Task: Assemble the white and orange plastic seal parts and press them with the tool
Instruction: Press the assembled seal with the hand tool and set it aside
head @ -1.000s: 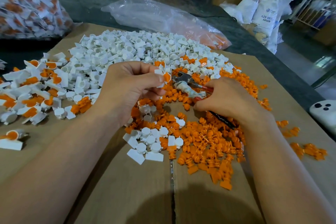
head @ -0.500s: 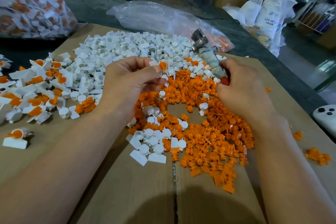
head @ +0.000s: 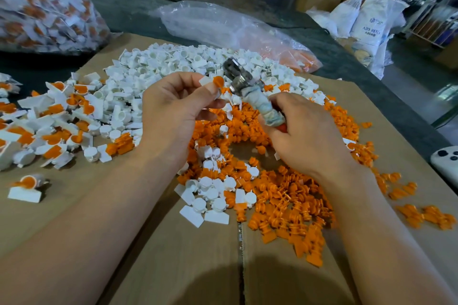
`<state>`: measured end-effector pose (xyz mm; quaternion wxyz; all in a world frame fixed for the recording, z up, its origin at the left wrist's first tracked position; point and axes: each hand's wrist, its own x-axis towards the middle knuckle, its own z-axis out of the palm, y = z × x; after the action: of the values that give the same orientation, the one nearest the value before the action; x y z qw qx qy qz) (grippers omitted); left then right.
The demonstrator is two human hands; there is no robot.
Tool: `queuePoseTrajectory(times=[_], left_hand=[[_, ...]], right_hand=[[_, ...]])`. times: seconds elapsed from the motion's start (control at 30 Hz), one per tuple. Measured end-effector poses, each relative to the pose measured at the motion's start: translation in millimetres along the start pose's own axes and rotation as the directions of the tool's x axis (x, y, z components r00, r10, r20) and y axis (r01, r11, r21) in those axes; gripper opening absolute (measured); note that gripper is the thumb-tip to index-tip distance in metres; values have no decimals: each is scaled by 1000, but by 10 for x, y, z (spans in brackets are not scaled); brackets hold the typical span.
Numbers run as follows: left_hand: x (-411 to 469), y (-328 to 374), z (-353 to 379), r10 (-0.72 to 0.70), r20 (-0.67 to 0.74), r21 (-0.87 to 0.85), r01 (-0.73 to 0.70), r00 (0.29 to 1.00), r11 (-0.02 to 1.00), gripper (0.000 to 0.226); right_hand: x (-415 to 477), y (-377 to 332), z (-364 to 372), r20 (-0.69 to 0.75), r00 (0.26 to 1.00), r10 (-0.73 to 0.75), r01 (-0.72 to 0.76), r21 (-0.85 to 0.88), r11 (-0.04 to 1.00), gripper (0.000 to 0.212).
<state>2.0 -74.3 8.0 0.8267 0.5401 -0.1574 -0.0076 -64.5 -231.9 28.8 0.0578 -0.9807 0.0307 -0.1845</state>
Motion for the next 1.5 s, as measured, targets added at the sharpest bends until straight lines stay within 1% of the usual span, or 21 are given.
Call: queuePoseTrajectory(times=[0.13, 0.37, 0.47, 0.6, 0.73, 0.8, 0.9, 1.13, 1.5], left_hand=[[-9, -4, 6, 32, 1, -2, -32, 999, 999, 18], [-16, 2, 8, 56, 0, 6, -56, 998, 998, 17], [-19, 1, 9, 65, 1, 11, -65, 998, 998, 14], [-18, -3, 8, 64, 9, 3, -64, 998, 998, 12], [-26, -4, 5, 67, 18, -6, -67, 998, 998, 12], [-31, -4, 6, 65, 20, -12, -65, 998, 998, 9], [-34, -6, 4, 68, 23, -13, -67, 997, 998, 9], [-17, -26, -15, 51, 5, -27, -51, 999, 998, 17], [-16, -38, -11, 31, -2, -52, -31, 1000, 998, 17]], right_hand=[[1, -16, 34, 42, 999, -19, 17, 39, 999, 35], [-7, -26, 39, 64, 997, -33, 27, 85, 996, 33], [-11, -39, 27, 76, 996, -42, 35, 99, 994, 28], [-19, -57, -1, 85, 994, -66, 56, 115, 992, 11], [-31, -66, -18, 58, 994, -90, 85, 76, 993, 16], [-37, -72, -12, 65, 994, -84, 77, 93, 993, 15], [-42, -89, 4, 84, 993, -86, 71, 162, 984, 14], [-46, -96, 42, 148, 986, -78, 33, 286, 958, 13], [-38, -114, 77, 186, 980, -68, 13, 283, 959, 13]])
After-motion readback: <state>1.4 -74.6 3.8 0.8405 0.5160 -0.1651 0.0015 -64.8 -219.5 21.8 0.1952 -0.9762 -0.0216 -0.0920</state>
